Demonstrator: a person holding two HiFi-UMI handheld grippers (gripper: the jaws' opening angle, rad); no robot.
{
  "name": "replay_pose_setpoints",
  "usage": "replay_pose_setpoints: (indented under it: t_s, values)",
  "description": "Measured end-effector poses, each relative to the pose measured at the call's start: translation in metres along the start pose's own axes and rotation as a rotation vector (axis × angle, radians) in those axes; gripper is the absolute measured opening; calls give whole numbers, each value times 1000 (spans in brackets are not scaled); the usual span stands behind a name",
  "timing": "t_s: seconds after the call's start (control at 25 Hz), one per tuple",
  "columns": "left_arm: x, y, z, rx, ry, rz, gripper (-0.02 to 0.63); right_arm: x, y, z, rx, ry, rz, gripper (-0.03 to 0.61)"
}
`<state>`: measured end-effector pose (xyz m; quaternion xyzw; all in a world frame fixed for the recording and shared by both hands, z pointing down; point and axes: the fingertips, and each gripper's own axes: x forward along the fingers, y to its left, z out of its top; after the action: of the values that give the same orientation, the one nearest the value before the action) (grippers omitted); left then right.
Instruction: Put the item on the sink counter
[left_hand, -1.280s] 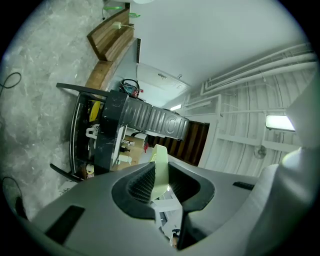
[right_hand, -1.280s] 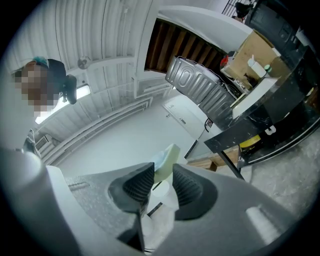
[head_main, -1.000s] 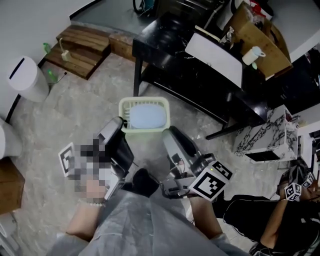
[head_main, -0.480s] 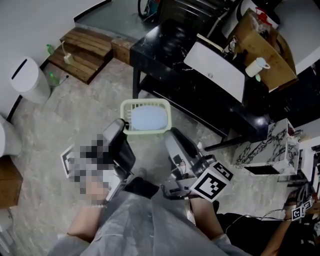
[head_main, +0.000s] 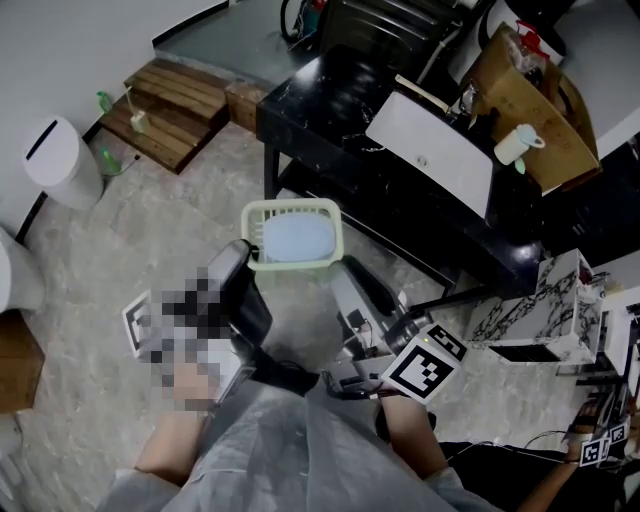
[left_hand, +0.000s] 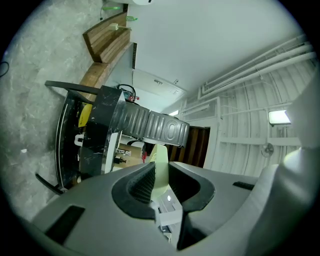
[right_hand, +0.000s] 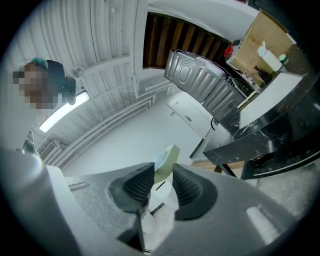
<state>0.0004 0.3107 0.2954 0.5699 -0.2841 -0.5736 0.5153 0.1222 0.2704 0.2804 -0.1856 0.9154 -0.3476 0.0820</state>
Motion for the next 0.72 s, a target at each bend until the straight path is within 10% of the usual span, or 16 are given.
replay_pose_setpoints:
  t_s: [0.72]
  values:
    - [19,8,17,-4,0,-8,86,20,-16,11,-21,-4,3,107]
